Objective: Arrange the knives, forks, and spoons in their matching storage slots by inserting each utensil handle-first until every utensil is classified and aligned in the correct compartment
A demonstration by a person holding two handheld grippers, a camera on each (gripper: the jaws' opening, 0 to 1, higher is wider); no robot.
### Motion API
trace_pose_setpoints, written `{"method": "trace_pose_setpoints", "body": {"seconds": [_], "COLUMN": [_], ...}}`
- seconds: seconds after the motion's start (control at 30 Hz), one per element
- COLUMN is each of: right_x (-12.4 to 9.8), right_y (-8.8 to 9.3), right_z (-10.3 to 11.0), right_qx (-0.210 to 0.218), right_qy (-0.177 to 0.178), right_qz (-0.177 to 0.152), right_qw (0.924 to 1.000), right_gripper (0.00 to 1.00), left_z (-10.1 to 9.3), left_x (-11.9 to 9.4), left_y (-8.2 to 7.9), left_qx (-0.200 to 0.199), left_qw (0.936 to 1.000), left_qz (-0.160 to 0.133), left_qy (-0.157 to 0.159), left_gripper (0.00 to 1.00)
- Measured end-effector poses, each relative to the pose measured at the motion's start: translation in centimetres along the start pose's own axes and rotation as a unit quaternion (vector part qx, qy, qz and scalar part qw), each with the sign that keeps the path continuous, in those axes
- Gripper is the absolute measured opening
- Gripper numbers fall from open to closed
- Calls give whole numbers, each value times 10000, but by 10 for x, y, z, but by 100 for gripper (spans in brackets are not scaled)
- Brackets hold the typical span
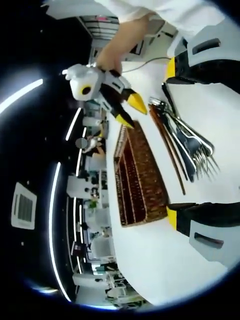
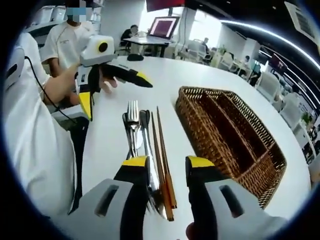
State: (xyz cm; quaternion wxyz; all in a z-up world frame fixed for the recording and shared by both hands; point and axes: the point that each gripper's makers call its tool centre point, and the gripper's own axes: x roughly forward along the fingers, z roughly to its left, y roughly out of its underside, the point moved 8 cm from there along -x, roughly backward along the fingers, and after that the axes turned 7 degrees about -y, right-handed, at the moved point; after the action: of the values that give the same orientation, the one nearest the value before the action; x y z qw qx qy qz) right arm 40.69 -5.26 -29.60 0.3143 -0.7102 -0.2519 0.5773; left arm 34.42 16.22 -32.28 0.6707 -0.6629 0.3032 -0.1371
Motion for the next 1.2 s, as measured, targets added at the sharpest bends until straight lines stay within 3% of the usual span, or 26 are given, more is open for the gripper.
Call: {"method": "trace_pose_setpoints", "body": {"seconds": [0.47,0.8,1.2], "right_x": [14,40,62], "right_y": [-11,-26,-25], "right_z": [7,20,25], "right_qx": [-142,-328,-418], "right_qy": [-335,-778,-1069], "right_qz": [16,124,536], "right_qw": [9993,9963,9919], "right_gripper": [23,19,10], "left_z": [-3,-3,-1], "left_x": [-1,-1,-1], "left_y": [3,3,4], "left_qx": [-24,-66,-94], "left_qw": [10000,10000,9999], "left_qz": [35,18,29], "left_qy": [-12,-23,-31], "left_gripper": [99,99,99]}}
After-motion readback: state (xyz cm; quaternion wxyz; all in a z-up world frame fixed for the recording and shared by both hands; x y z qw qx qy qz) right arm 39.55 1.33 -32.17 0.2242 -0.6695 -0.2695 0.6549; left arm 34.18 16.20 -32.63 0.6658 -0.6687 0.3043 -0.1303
